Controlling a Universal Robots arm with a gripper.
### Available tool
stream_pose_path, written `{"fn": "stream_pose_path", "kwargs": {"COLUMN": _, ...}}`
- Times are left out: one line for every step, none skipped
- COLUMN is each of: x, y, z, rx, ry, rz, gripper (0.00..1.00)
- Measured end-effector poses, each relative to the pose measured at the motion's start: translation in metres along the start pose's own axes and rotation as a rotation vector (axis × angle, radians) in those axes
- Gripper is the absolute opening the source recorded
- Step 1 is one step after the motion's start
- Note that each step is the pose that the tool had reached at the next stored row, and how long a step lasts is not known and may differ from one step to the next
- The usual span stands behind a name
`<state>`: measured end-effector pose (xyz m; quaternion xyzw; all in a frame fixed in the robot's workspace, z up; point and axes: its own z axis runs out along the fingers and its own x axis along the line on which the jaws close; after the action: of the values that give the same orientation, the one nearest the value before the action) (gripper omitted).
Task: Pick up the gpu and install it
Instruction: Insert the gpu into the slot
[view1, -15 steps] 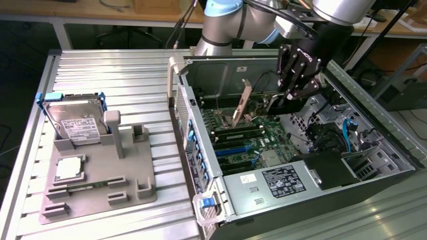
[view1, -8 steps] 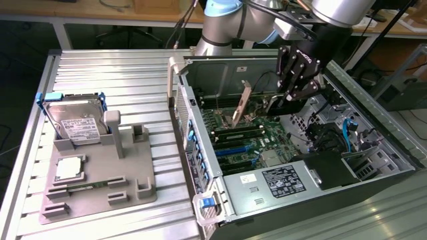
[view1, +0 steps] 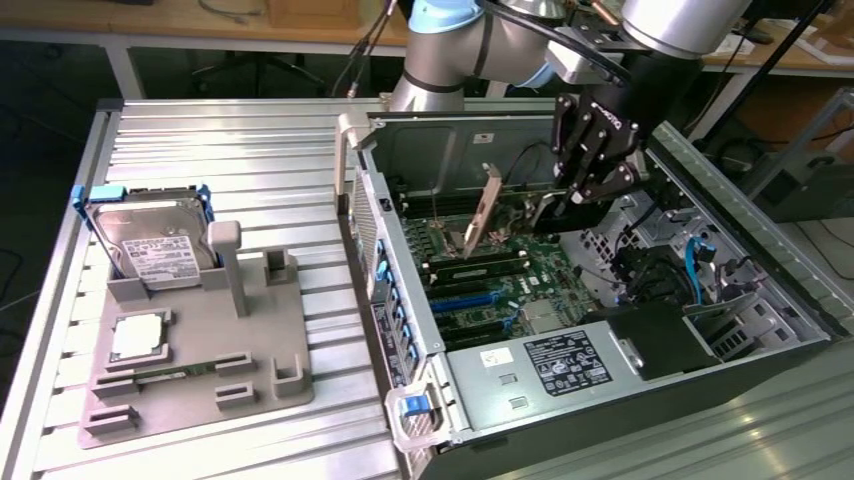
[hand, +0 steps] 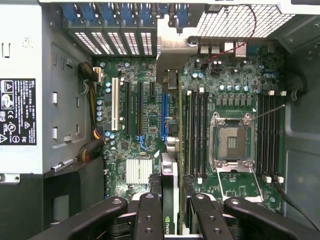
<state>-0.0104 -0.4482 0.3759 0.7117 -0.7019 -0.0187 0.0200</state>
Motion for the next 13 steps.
{"fn": "stream_pose_path", "kwargs": {"x": 0.0, "y": 0.0, "z": 0.0004, "rx": 0.0, "ry": 0.0, "rz": 0.0, "gripper": 0.27}}
{"fn": "stream_pose_path", "kwargs": {"x": 0.0, "y": 0.0, "z": 0.0008, "rx": 0.0, "ry": 0.0, "rz": 0.0, "gripper": 0.27}}
{"fn": "stream_pose_path", "kwargs": {"x": 0.0, "y": -0.0001, "z": 0.0012, "rx": 0.0, "ry": 0.0, "rz": 0.0, "gripper": 0.27}}
{"fn": "stream_pose_path", "kwargs": {"x": 0.0, "y": -0.0001, "z": 0.0016, "rx": 0.0, "ry": 0.0, "rz": 0.0, "gripper": 0.27}}
{"fn": "stream_pose_path", "kwargs": {"x": 0.0, "y": -0.0001, "z": 0.002, "rx": 0.0, "ry": 0.0001, "rz": 0.0, "gripper": 0.27}}
{"fn": "stream_pose_path", "kwargs": {"x": 0.0, "y": -0.0001, "z": 0.0024, "rx": 0.0, "ry": 0.0, "rz": 0.0, "gripper": 0.27}}
{"fn": "stream_pose_path", "kwargs": {"x": 0.0, "y": -0.0001, "z": 0.0028, "rx": 0.0, "ry": 0.0, "rz": 0.0, "gripper": 0.27}}
{"fn": "stream_pose_path", "kwargs": {"x": 0.0, "y": -0.0002, "z": 0.0032, "rx": 0.0, "ry": 0.0, "rz": 0.0, "gripper": 0.27}}
{"fn": "stream_pose_path", "kwargs": {"x": 0.0, "y": -0.0002, "z": 0.0036, "rx": 0.0001, "ry": 0.0, "rz": 0.0, "gripper": 0.27}}
{"fn": "stream_pose_path", "kwargs": {"x": 0.0, "y": -0.0002, "z": 0.004, "rx": 0.0001, "ry": 0.0, "rz": 0.0, "gripper": 0.27}}
{"fn": "stream_pose_path", "kwargs": {"x": 0.0, "y": -0.0003, "z": 0.0045, "rx": 0.0001, "ry": 0.0001, "rz": 0.0, "gripper": 0.27}}
{"fn": "stream_pose_path", "kwargs": {"x": 0.0, "y": -0.0003, "z": 0.0049, "rx": 0.0, "ry": 0.0, "rz": 0.0, "gripper": 0.27}}
{"fn": "stream_pose_path", "kwargs": {"x": 0.0, "y": -0.0003, "z": 0.0053, "rx": 0.0001, "ry": 0.0001, "rz": 0.0, "gripper": 0.27}}
